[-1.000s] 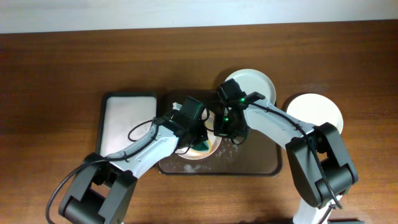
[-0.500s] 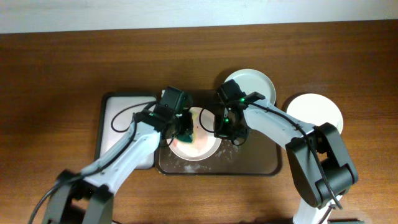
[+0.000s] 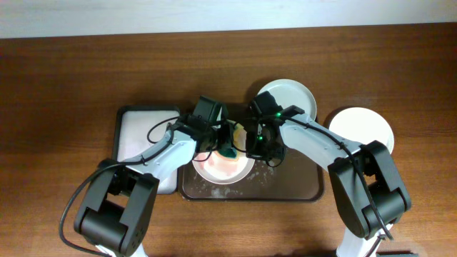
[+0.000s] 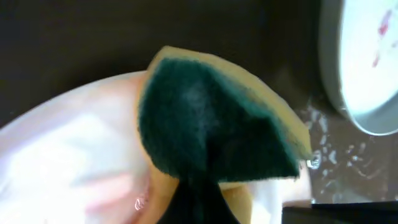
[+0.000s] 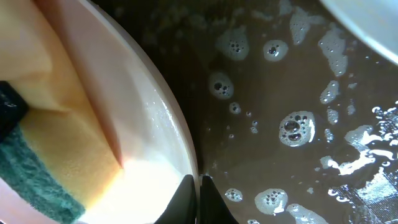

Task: Clean dirty plates on tray and stack at the side
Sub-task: 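Scrub the pink plate with the sponge in the left gripper, then lift the pink plate with the right gripper and stack it on the white plate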

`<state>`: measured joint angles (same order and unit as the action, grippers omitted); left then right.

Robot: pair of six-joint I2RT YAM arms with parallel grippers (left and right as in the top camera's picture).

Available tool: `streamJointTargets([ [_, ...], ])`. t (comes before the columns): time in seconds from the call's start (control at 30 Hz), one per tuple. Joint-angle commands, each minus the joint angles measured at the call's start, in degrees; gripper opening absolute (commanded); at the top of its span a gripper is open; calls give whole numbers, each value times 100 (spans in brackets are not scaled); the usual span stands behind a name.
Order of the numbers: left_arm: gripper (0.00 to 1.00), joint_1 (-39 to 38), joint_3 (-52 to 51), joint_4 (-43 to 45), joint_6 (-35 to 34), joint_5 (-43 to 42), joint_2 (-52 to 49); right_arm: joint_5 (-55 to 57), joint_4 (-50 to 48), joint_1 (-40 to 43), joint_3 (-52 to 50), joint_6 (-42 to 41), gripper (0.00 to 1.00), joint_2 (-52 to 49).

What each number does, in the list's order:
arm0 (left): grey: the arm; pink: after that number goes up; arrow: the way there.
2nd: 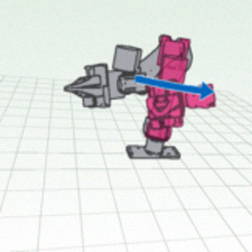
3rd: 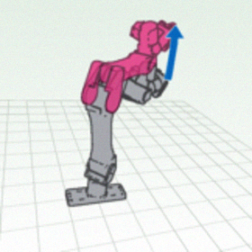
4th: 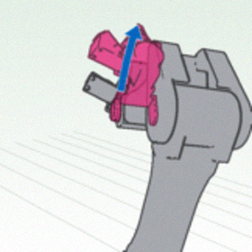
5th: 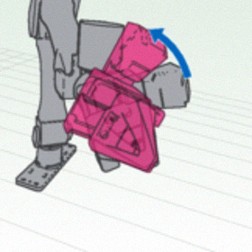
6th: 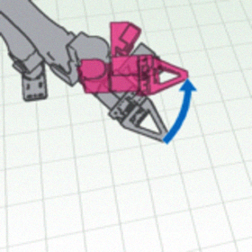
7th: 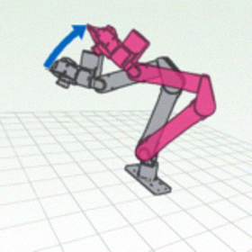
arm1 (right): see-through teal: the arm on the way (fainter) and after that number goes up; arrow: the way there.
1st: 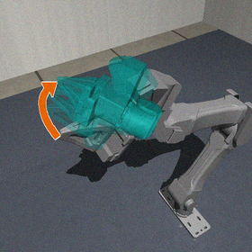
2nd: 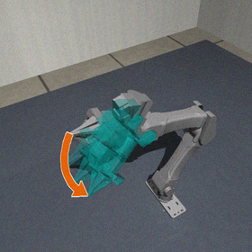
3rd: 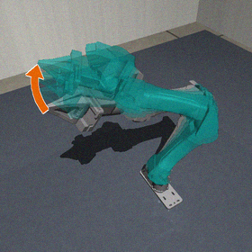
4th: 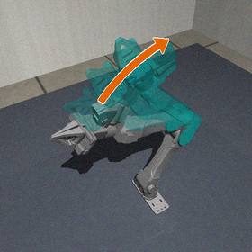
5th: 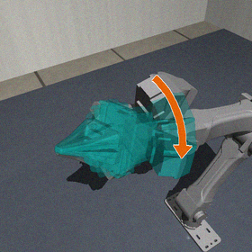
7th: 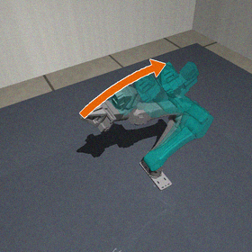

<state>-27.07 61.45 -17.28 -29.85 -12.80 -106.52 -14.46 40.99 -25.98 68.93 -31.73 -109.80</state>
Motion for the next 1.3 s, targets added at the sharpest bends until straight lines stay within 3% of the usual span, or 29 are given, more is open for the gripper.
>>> streamJointTargets([
  [0.0,0,31,-63,-651,-52,975,-278,116,24,11,-50,-7,5,-42],
  [0.27,0,212,-57,-1786,-2,1073,610,120,170,11,-50,-28,4,-42],
  [0.4,0,223,-24,-1904,127,1624,1016,118,173,11,-52,-28,4,-42],
  [0.67,0,286,483,-1978,516,1423,2070,120,175,11,-50,-26,5,-42],
  [0.7,0,286,483,-2116,538,1532,2173,118,173,11,-50,-28,12,-42],
  [0.77,0,332,483,-2568,531,1952,2297,122,120,11,-52,-22,40,-42],
  [0.8,0,437,481,-2778,535,2022,2304,166,120,11,-50,26,41,-42],
  [0.93,0,1069,466,-2970,879,1943,2295,157,37,7,-50,144,4,-42],
  [1.07,0,1685,341,-2970,1414,1528,2284,133,-20,7,-48,621,4,-37],
  [1.2,0,2107,11,-2826,1414,1513,2284,299,120,15,22,990,4,251],
  [1.27,0,2227,-214,-2649,1414,1513,2284,914,369,4,136,1056,4,619],
])
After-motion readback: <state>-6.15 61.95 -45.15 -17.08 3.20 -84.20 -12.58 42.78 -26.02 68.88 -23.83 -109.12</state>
